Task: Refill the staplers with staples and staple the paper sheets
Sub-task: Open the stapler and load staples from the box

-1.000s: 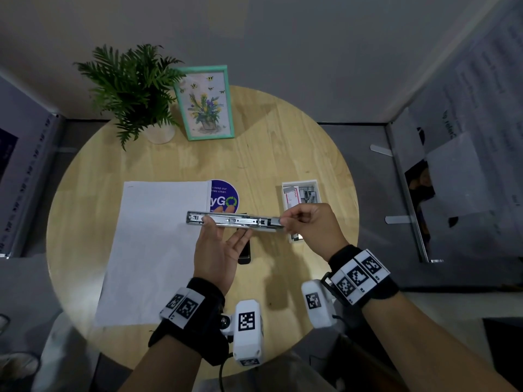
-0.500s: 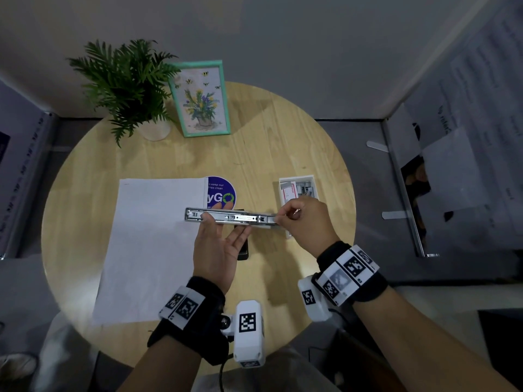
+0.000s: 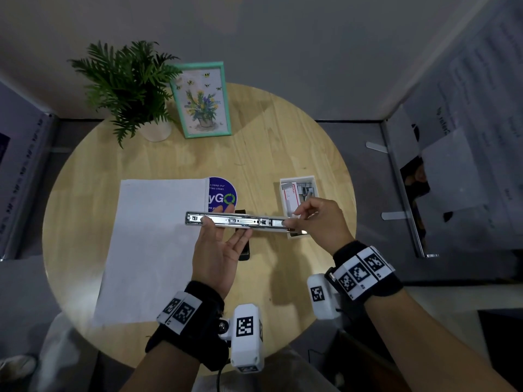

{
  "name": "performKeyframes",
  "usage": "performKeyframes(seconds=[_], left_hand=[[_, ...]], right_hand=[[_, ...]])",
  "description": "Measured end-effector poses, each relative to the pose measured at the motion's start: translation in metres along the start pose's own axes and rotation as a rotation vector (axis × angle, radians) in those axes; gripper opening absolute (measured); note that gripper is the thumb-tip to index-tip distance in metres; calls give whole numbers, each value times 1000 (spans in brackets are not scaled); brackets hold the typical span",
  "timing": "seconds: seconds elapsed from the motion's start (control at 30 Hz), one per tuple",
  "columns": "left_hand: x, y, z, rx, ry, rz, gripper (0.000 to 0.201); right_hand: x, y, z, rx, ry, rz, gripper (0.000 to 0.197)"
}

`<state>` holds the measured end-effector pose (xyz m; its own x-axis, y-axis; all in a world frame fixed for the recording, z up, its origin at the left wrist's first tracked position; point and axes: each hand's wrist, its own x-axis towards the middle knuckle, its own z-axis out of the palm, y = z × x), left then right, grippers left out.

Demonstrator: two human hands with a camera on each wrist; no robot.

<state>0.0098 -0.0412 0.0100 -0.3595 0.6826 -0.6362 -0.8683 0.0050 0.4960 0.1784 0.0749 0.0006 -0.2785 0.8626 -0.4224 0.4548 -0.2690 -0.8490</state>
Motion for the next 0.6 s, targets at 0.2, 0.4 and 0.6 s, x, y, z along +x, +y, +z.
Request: performKeyframes(seconds=[0.2,0.4,0.6], left_hand=[[5,3,-7,-25,-11,10,41],[5,6,-6,12,-41,25,38],[0,5,-2,349,-62,166,25]], right_hand=[[-2,9,-8,434,-26,176,11],[-4,16,1,721,-278,411,35],[-15,19,19,783,-294,398,25]])
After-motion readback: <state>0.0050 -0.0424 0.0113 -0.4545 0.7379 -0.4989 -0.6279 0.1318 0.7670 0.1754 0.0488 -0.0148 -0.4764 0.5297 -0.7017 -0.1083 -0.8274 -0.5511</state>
